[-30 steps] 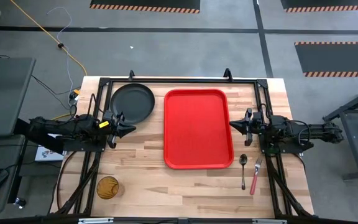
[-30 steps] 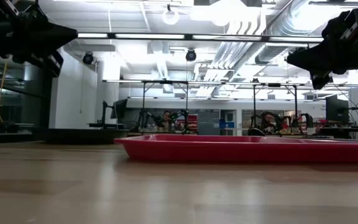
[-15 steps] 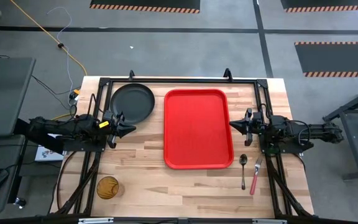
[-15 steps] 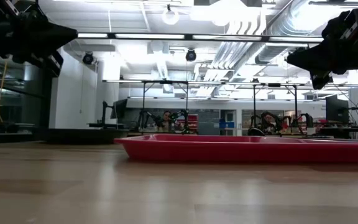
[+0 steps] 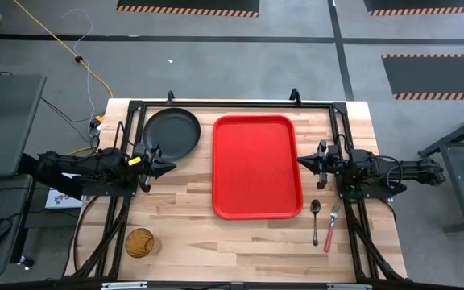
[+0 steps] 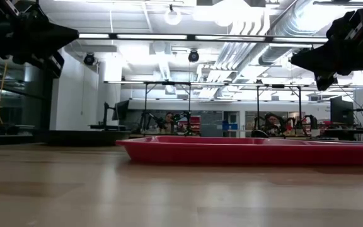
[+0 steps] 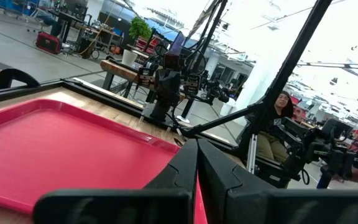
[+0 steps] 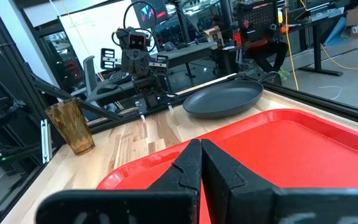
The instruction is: Pick and place plate/cup/fork/spoon on tray
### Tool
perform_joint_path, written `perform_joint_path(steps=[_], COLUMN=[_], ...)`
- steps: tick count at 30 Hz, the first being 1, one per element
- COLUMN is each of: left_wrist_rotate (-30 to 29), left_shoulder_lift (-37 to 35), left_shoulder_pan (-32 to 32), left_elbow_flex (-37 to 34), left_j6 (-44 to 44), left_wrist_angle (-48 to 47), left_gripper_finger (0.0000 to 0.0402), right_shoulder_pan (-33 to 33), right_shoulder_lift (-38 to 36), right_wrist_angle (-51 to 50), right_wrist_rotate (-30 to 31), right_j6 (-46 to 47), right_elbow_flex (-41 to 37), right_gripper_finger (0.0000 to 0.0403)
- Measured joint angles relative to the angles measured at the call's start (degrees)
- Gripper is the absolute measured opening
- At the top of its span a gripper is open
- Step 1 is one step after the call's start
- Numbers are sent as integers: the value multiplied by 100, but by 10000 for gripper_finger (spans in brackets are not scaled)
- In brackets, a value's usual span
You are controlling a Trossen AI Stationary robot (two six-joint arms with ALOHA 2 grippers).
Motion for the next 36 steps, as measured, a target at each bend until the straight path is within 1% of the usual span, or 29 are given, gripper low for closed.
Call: perform_joint_path(steps=[16, 18, 19, 20, 22, 25, 26, 27, 29, 30, 32, 34, 36], left_wrist_rotate=[0, 0, 0, 0, 0, 2, 2, 2, 2, 2, 0, 2, 1], left_shoulder_lift=[1, 1, 1, 0, 2, 0, 1, 2, 0, 2, 0, 2, 0], left_shoulder_pan=[0, 0, 0, 0, 0, 0, 0, 0, 0, 0, 0, 0, 0], left_elbow_flex=[-1, -2, -2, 0, 0, -2, -1, -1, 0, 0, -1, -2, -2], left_j6=[-1, -1, 0, -1, 0, 0, 0, 0, 0, 0, -1, 0, -1], left_wrist_angle=[0, 0, 0, 0, 0, 1, -2, -2, 0, -2, 0, -3, 2], left_gripper_finger=[3, 3, 3, 3, 3, 3, 3, 3, 3, 3, 3, 3, 3], right_shoulder_pan=[-1, -1, 1, 0, 1, -1, -1, -5, 3, 23, 68, 93, 89], right_shoulder_lift=[-2, 2, 2, 5, 7, 35, 83, 153, 419, 578, 963, 1469, 1989], right_wrist_angle=[11, 175, 436, 776, 1373, 2369, 2796, 3229, 3693, 3681, 3274, 2416, 1167], right_wrist_rotate=[0, 6, 47, 222, 858, 1635, 1758, 1721, 1386, 1295, 1294, 1248, 924], right_j6=[-91, 371, 798, 1155, 1687, 2602, 2775, 2798, 2590, 2503, 2333, 2155, 2048], right_elbow_flex=[0, -2, -2, -2, -2, -2, -2, -2, 146, 329, 867, 1549, 2332], right_gripper_finger=[0, 0, 0, 0, 0, 0, 0, 0, 0, 0, 2, 11, 30])
